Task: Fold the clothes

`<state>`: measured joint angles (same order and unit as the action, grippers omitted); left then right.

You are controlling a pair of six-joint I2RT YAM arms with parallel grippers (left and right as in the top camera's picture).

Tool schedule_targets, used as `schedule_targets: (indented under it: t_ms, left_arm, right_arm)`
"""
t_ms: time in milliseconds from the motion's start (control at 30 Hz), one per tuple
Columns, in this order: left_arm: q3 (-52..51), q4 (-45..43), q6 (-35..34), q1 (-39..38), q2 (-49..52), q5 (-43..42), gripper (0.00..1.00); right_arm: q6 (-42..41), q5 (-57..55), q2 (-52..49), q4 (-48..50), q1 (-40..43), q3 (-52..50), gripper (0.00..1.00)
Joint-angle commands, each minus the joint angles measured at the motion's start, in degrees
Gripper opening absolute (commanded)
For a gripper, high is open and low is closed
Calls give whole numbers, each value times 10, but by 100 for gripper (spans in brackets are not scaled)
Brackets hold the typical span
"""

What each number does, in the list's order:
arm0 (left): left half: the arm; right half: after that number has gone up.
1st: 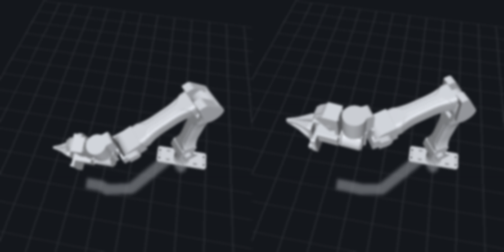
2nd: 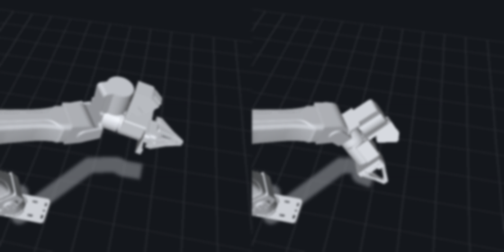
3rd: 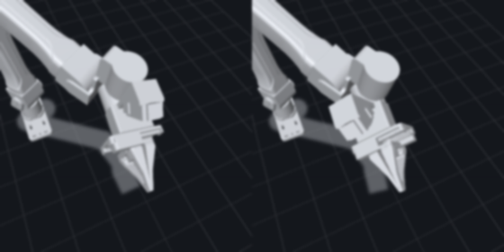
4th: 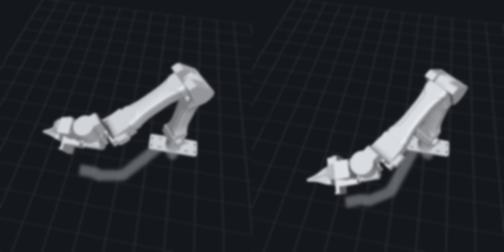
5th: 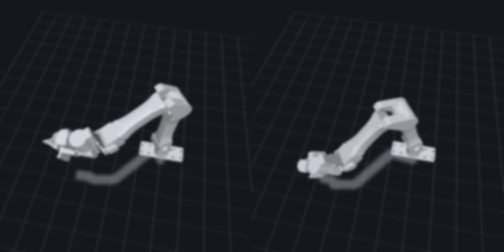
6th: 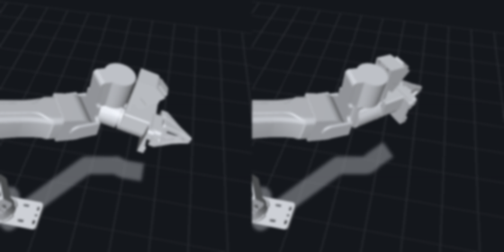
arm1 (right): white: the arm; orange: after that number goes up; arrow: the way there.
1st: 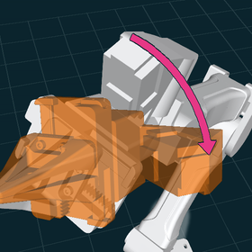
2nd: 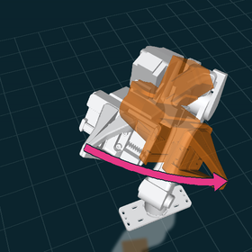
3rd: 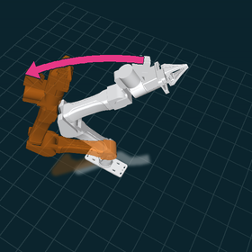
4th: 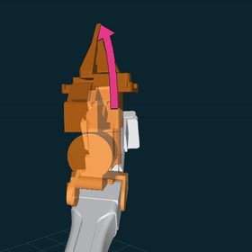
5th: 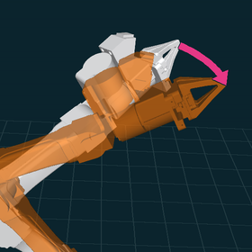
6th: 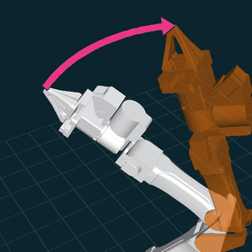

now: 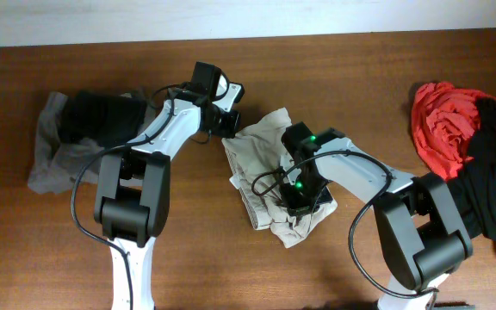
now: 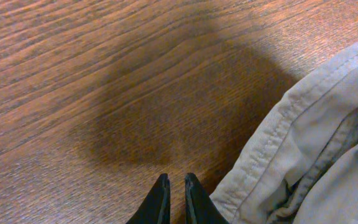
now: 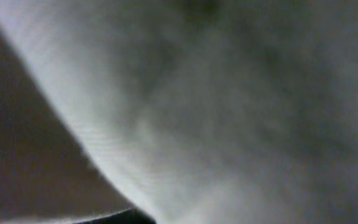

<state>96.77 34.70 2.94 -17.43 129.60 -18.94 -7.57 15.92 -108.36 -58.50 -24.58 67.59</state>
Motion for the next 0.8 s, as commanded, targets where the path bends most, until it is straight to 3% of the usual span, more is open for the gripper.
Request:
schedule_targets:
  t_ms: [0, 400, 533, 667, 767]
  left_arm:
    - [1, 8, -4, 3, 6, 7, 10]
    - [227, 241, -8, 3, -77, -19, 13]
    - [235, 271, -35, 3, -95, -39, 15]
    - [213, 279, -34, 1, -85, -130, 15]
    - [195, 277, -34, -6, -75, -133, 15]
  right_arm:
    - [3, -21, -11, 8, -1, -29, 4]
    - [0, -16, -11, 9, -1, -17, 4]
    - [0, -16, -11, 9, -1, -4, 4]
    - [-4, -14, -11, 9, -1, 14, 4]
    - [-4, -14, -11, 9, -1, 23, 4]
